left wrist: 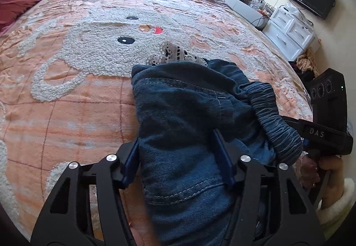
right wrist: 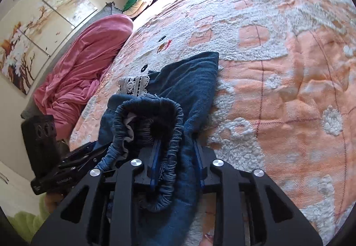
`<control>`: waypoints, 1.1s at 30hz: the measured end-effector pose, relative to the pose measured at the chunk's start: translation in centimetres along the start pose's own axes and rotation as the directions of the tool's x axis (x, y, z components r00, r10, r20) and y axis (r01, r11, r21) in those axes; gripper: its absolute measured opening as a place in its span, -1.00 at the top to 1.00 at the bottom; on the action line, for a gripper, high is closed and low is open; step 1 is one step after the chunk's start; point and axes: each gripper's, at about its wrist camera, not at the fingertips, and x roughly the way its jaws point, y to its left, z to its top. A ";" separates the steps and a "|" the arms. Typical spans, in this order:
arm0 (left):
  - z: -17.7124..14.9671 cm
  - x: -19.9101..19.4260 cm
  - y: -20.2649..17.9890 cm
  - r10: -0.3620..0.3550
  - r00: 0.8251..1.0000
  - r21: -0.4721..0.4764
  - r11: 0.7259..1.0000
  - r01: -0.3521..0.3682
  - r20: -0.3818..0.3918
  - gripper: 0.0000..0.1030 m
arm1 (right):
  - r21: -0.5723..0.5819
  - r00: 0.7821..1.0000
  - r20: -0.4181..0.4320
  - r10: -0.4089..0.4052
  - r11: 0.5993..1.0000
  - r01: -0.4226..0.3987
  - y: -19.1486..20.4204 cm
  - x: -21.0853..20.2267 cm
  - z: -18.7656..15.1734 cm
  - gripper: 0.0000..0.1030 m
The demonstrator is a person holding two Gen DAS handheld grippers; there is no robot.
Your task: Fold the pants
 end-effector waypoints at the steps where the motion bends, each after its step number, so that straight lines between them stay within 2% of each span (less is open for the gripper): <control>1: 0.0 0.0 -0.2 -0.013 1.000 -0.002 1.000 0.013 -0.002 0.32 | -0.008 1.000 0.010 -0.001 1.000 0.001 0.3 -0.1 0.0 0.64; 3: 0.1 -0.3 -0.6 -0.004 1.000 0.009 1.000 0.004 0.012 0.53 | -0.034 0.999 0.040 0.000 0.999 0.001 1.2 -0.5 0.1 0.67; 5: 0.4 -0.9 -0.9 0.000 0.999 0.020 1.000 -0.001 0.036 0.60 | -0.061 0.998 0.066 0.002 0.998 0.003 2.2 -0.8 0.1 0.68; 10: 1.8 -2.7 -0.5 -0.006 0.996 0.030 1.000 0.003 0.086 0.64 | -0.147 0.993 0.117 0.004 0.989 0.013 5.2 -1.0 1.4 0.69; 16: 5.8 -4.7 2.1 0.060 0.984 0.026 0.998 -0.065 0.167 0.64 | -0.239 0.989 0.148 0.019 0.971 0.017 8.6 1.2 5.4 0.70; 21: 8.0 -3.6 5.5 0.126 0.978 -0.010 0.992 -0.126 0.165 0.64 | -0.253 0.994 0.112 0.007 0.967 0.022 9.9 5.8 9.1 0.70; 26: 8.0 -1.9 8.5 0.159 0.977 -0.076 0.986 -0.149 0.140 0.64 | -0.240 0.998 0.054 -0.042 0.969 0.054 9.6 10.0 10.5 0.70; 28: 7.5 -1.1 9.2 0.167 0.979 -0.089 0.984 -0.157 0.118 0.62 | -0.231 0.996 0.034 -0.081 0.969 0.086 9.2 11.1 10.4 0.70; 33: 6.9 -0.4 10.0 0.178 0.979 -0.096 0.981 -0.169 0.096 0.26 | -0.181 0.987 -0.013 -0.160 0.971 0.155 7.0 12.5 9.8 0.70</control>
